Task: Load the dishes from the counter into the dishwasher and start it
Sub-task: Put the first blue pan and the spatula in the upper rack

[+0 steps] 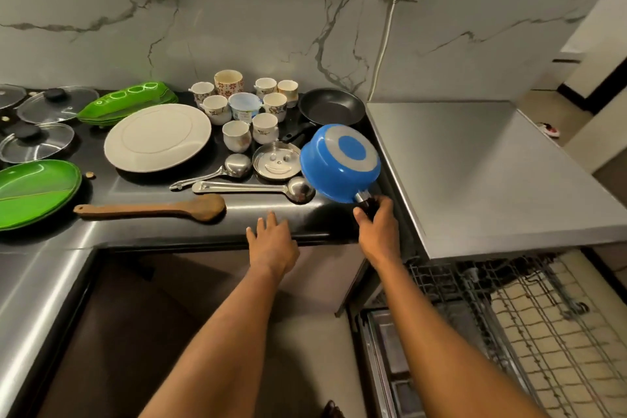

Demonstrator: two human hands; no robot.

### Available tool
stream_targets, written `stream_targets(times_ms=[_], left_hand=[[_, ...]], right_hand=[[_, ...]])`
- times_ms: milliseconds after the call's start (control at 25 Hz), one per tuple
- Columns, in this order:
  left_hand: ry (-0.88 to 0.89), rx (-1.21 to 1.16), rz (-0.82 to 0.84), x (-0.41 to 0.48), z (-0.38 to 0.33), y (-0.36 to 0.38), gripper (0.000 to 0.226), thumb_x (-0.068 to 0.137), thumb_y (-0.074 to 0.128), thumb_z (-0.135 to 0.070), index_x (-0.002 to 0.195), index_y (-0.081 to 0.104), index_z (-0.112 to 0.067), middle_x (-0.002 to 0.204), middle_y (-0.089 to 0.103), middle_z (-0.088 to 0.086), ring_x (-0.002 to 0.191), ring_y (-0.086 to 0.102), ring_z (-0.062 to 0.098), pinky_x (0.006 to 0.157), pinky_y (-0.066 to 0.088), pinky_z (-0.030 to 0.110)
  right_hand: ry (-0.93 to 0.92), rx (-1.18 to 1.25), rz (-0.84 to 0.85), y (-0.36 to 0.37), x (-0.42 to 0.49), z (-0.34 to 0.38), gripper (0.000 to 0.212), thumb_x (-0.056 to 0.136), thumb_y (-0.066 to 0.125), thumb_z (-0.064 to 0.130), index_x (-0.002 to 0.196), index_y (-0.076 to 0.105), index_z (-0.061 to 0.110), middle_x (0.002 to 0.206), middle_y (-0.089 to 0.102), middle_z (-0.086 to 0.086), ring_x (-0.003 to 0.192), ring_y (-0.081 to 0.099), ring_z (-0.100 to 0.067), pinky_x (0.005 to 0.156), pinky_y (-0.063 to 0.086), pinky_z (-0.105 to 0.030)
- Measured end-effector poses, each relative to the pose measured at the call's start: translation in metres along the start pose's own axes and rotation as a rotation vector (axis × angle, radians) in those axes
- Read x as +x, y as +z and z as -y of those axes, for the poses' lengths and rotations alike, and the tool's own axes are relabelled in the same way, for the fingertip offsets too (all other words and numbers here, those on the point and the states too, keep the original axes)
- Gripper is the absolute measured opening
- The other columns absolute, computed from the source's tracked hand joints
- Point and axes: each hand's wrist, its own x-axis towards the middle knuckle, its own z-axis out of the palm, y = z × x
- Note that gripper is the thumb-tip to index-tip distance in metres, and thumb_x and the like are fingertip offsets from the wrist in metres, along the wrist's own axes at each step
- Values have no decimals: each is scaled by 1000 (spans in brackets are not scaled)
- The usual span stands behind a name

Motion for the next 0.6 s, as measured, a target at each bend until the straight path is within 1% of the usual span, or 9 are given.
stream_targets(times_ms=[80,160,240,320,360,480,600], left_hand=[[69,28,-27,-22,-2,10,49,94,51,-26,143,44,-19,162,17,11,149,13,31,121,11,54],[90,48,-8,-40,-5,19,55,95,49,-25,148,36,-20,164,10,10,151,7,30,121,8,51],[101,83,53,-64,-6,31,61,96,48,-25,153,27,-19,164,5,11,151,3,31,122,5,49],[114,121,104,-86,-9,39,65,96,47,-24,155,20,-18,165,2,11,151,-1,33,122,4,49],[112,131,122,-95,-13,42,67,97,46,-24,156,16,-17,165,0,12,151,-3,33,122,3,49],[103,144,153,-117,-29,49,71,99,45,-25,157,6,-15,165,-5,12,151,-6,33,122,2,49],[61,148,208,-145,-49,59,72,100,44,-28,157,2,-14,164,-8,12,151,-8,34,121,0,48]], right_hand=[[-68,-62,-25,-6,-17,-12,44,94,60,23,133,44,12,126,60,-9,118,55,-29,98,44,-45],[-100,-124,-48,-8,-33,-24,40,95,60,22,131,49,10,123,62,-11,117,55,-32,97,44,-46],[-86,-108,-82,-14,-52,-42,34,93,61,19,125,54,8,120,61,-12,114,56,-31,93,45,-40],[-77,-85,-97,-26,-71,-60,33,91,63,15,122,57,7,120,55,-11,113,54,-29,90,42,-32],[-77,-94,-90,-34,-78,-69,32,90,64,14,121,58,7,120,53,-11,112,54,-27,90,41,-30],[-84,-145,-41,-54,-93,-94,32,89,65,15,120,60,9,117,56,-8,109,56,-26,91,45,-35],[-102,-157,-36,-74,-107,-119,32,89,66,15,120,60,8,114,59,-9,109,57,-27,92,47,-39]])
